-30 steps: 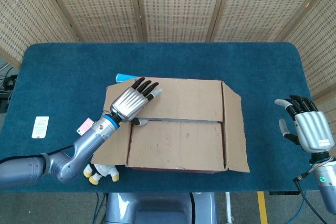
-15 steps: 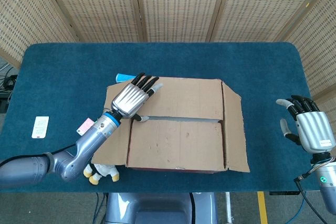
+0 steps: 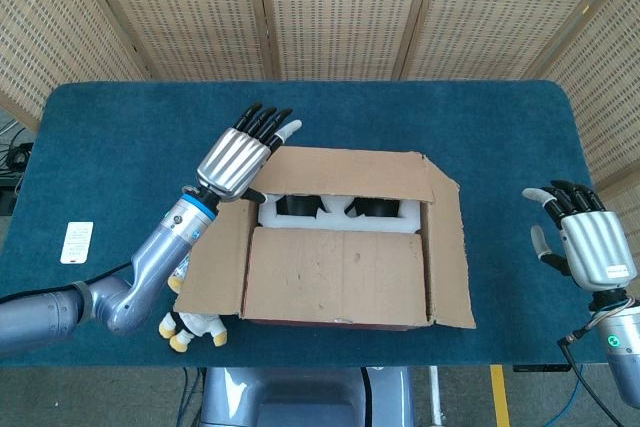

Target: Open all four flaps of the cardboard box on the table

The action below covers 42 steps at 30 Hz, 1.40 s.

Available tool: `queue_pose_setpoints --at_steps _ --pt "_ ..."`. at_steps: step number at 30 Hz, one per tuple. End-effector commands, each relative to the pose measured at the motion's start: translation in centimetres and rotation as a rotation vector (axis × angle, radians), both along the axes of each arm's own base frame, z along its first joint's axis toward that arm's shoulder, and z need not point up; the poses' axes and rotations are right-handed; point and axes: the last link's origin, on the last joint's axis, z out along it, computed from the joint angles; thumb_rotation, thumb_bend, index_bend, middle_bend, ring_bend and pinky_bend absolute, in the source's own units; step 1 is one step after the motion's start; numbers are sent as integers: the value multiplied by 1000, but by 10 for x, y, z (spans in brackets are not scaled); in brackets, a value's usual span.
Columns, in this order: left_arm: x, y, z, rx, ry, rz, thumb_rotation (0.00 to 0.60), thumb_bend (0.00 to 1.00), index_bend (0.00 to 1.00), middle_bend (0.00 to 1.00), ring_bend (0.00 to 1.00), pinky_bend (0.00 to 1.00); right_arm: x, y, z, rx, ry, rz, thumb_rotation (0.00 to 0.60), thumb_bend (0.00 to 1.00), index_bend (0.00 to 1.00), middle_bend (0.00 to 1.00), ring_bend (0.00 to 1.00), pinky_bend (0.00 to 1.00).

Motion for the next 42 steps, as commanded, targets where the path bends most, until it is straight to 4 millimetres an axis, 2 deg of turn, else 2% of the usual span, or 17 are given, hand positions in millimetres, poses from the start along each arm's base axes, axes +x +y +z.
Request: queue_pose_setpoints --at_steps 1,8,18,27,34,42 --pt "5 11 9 37 0 -3 423 215 37 0 0 0 0 0 0 -1 0 0 600 543 249 313 188 191" --pt "18 40 19 115 6 2 421 212 37 0 0 0 -1 2 2 1 -1 -7 600 543 249 313 188 192" --pt "30 70 14 157 49 38 421 209 37 0 0 0 -1 3 6 -3 4 -6 600 543 249 313 188 192" --pt "31 92 10 216 91 89 422 210 36 0 0 0 -1 5 11 -10 11 -12 600 543 249 313 188 192" --pt "26 100 14 236 97 124 421 209 35 0 0 0 -1 6 14 -16 14 -15 600 542 249 313 189 192" --pt "21 88 23 179 64 121 414 199 35 0 0 0 0 5 11 -2 16 -15 600 543 249 313 189 192"
